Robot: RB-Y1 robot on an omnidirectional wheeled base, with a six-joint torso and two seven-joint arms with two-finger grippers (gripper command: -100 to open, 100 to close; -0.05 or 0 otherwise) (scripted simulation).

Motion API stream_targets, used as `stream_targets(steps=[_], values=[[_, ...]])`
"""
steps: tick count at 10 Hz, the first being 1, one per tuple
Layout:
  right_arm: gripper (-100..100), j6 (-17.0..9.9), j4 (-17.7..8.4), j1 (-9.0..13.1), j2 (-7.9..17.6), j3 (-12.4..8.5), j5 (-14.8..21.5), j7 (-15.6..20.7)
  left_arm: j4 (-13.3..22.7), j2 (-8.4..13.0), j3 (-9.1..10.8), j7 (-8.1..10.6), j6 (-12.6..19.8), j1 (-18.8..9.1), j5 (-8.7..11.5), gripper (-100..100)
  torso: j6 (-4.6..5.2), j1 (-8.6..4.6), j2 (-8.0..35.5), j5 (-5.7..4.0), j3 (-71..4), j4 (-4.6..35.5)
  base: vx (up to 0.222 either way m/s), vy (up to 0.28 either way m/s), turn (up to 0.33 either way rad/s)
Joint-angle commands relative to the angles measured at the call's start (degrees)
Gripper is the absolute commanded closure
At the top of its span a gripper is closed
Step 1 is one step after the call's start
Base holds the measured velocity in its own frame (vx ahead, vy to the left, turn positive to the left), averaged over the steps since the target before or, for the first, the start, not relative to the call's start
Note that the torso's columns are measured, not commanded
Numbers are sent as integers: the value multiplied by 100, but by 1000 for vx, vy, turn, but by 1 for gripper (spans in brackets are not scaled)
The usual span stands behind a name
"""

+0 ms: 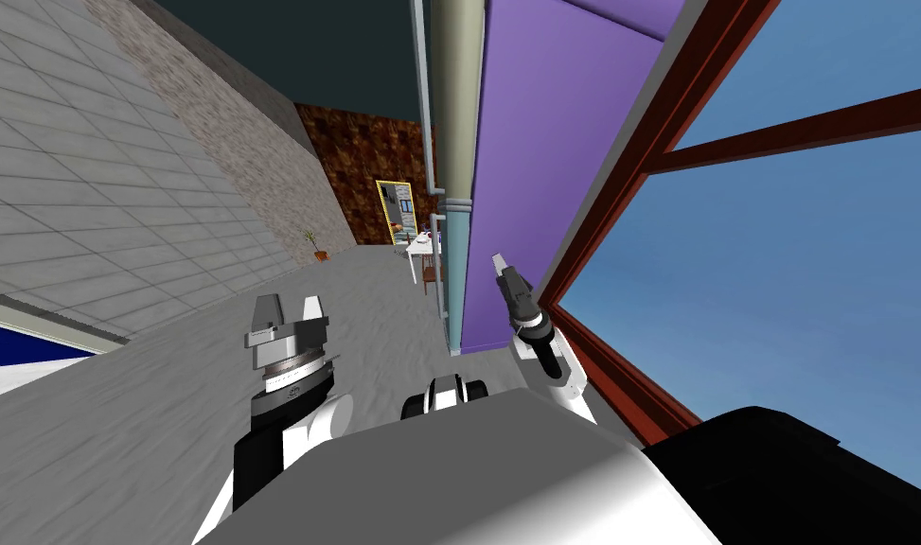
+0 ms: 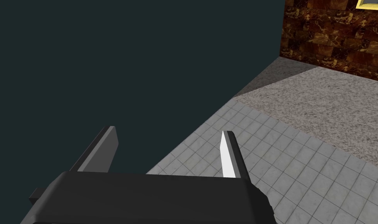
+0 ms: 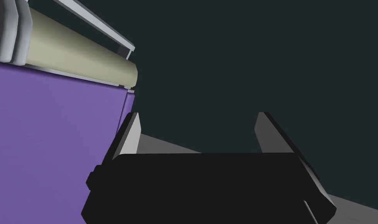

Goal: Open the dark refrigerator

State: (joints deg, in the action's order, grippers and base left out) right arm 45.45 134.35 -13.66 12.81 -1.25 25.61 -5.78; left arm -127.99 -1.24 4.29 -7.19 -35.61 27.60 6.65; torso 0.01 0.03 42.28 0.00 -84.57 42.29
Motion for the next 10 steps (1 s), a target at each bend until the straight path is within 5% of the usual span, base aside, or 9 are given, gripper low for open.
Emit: stream_targets(steps=[1,3,6,10], values=[[-100,179,-30,287,101,-26,456,40,0,0,0,0,0,0,0,0,-1,4,0,3,0,-1,31,90,-97],[-100,179,-30,287,101,-26,707,40,0,0,-1,0,0,0,0,0,-2,4,-1,2,-1,-1,29,70,-14],[-100,407,-57,694,232,-64,1272,92,0,0,0,0,0,0,0,0,-1,-5,0,0,-1,-1,39,72,-75],[-100,524,-76,907,294,-92,1932,116,0,0,0,0,0,0,0,0,0,-7,0,-2,0,0,33,58,-50]])
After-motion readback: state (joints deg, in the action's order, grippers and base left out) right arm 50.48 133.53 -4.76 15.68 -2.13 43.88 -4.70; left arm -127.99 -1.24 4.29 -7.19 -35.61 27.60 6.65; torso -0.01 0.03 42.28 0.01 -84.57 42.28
